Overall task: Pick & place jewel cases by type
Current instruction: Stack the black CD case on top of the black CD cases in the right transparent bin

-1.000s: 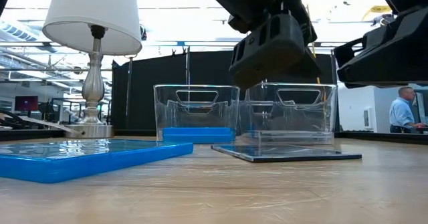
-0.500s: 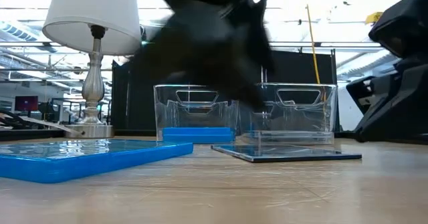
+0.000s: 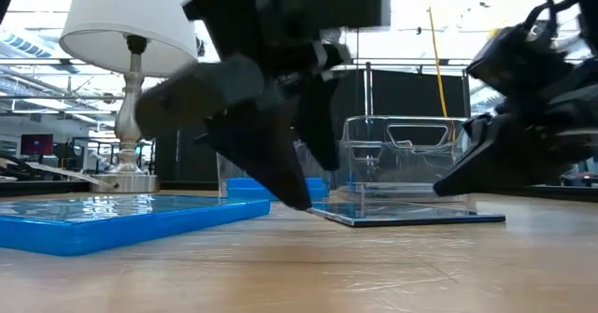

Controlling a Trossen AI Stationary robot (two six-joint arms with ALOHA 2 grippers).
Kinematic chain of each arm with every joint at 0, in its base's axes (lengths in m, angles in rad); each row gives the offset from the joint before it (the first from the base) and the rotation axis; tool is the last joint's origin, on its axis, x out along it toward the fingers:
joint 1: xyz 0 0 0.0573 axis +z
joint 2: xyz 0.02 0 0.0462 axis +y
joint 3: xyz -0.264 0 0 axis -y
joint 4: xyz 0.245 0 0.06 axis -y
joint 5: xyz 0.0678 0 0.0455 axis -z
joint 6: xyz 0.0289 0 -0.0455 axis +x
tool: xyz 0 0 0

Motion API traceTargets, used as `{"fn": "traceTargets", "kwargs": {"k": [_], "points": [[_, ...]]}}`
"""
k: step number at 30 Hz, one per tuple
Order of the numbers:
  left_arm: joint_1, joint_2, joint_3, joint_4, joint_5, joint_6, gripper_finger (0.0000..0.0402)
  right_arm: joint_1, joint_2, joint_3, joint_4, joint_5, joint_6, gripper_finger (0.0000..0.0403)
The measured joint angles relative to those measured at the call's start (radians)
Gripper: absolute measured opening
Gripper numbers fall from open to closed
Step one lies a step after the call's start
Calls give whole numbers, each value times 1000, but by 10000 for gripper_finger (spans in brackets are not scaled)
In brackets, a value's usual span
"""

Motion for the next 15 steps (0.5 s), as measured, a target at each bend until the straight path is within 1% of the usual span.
{"fn": "traceTargets", "kwargs": {"k": [2,8,12,15], "points": [[24,0,0,-23,15,-23,285,-32,0,0,-5,-36,0,0],[73,0,0,0,128,-28,285,-117,0,0,-18,-207,2,0],[82,0,0,4,130,-27,285,-139,-4,2,-49,-322,58,0],[84,0,0,5,130,-26,285,-130,-5,3,-85,-396,122,0]]}}
